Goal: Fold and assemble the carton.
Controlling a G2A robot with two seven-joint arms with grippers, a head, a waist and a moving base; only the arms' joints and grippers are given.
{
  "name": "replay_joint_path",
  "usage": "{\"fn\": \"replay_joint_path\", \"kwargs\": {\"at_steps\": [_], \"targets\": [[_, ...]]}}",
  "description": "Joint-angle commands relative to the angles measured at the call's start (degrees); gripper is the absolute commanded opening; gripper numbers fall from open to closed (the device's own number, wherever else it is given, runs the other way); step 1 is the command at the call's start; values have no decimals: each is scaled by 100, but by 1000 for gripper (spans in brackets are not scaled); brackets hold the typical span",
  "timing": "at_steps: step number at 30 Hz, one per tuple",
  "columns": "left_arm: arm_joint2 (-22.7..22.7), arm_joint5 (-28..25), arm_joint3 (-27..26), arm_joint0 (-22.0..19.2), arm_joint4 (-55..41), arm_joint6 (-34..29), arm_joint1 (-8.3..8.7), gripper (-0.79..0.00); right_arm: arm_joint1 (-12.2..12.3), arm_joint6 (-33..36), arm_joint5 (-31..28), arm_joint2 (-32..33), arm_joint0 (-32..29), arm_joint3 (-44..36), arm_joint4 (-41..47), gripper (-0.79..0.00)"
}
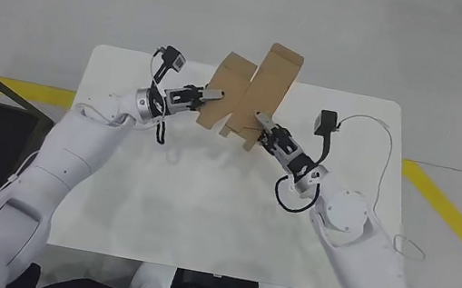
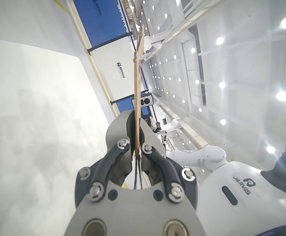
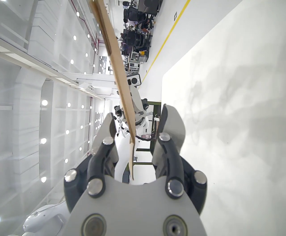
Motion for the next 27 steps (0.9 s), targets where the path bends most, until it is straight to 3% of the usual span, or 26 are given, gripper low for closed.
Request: {"fn": "replay_joint_path", "kwargs": {"at_steps": [1, 7, 12, 18, 27], "targets": [[-102, 69, 111, -68, 81, -228, 35, -785, 30, 191, -76, 166, 60, 104, -123, 0], [-278, 270, 330, -286, 554, -1117, 151, -785, 117, 1173, -350, 505, 271, 422, -307, 0], [-337, 382, 307, -380, 1068, -1298, 240, -785, 195, 2256, -795, 712, 530, 744, -411, 0], [-417, 576, -214, -162, 1288, -1492, 397, -785, 304, 3480, -2122, 838, 837, 1234, -978, 0], [-470, 1115, -1071, 216, 1094, -2032, 681, -785, 321, 4702, -2772, 700, 1526, 2384, -475, 0]]}}
